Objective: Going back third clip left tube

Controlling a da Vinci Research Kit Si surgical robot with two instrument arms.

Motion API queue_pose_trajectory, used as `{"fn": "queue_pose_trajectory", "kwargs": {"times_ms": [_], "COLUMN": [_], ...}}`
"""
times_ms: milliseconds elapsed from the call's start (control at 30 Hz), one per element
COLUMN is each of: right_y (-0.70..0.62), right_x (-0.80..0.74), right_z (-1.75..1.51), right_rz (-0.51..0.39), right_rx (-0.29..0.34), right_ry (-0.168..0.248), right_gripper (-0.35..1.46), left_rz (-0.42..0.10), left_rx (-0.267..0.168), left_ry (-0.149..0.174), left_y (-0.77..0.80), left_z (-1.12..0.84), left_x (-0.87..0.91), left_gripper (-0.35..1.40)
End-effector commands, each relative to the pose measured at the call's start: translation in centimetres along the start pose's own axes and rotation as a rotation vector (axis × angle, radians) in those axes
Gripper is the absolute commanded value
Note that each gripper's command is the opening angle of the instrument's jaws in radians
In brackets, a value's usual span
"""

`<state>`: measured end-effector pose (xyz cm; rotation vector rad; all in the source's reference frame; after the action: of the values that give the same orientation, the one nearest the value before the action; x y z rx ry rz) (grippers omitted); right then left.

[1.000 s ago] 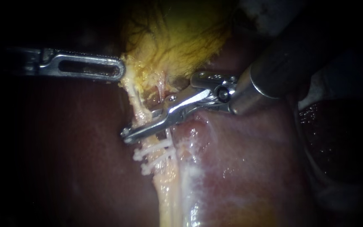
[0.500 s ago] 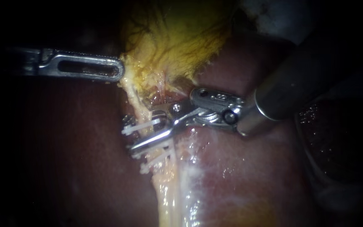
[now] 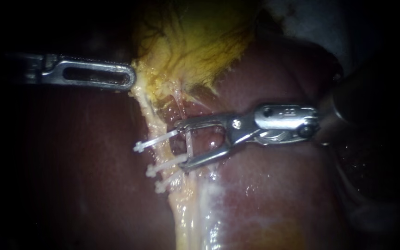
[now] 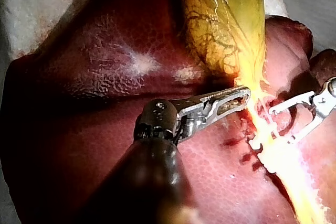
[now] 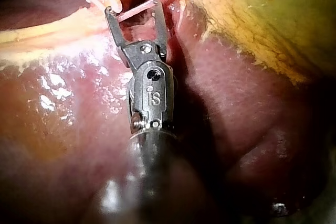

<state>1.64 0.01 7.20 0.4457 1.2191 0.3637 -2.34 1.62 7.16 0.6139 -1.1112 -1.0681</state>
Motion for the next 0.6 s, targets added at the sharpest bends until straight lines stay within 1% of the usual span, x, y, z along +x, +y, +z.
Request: {"fn": "queue_pose_trajectory", "kwargs": {"times_ms": [33,167,267,400,600], "right_y": [-0.01,-0.11,-0.18,-0.27,-0.33], "right_x": [0.03,0.17,0.21,0.21,0.15], "right_z": [-0.06,-0.33,-0.49,-0.73,-1.01], "right_rz": [-0.011,-0.045,-0.072,-0.093,-0.101], "right_rx": [-0.006,-0.026,-0.038,-0.054,-0.079], "right_ry": [-0.006,-0.006,-0.007,-0.009,-0.012], "right_gripper": [0.60,0.60,0.60,0.60,0.60], "left_rz": [0.000,0.000,0.000,0.001,0.001], "left_rx": [0.000,0.001,0.002,0.002,0.002], "left_ry": [0.000,0.000,0.001,0.001,0.001], "left_y": [0.00,0.00,0.01,0.01,0.01], "left_z": [0.00,-0.01,-0.02,-0.02,-0.02], "left_x": [0.00,0.00,0.00,0.00,0.00], "left_gripper": [-0.35,-0.35,-0.35,-0.35,-0.35]}}
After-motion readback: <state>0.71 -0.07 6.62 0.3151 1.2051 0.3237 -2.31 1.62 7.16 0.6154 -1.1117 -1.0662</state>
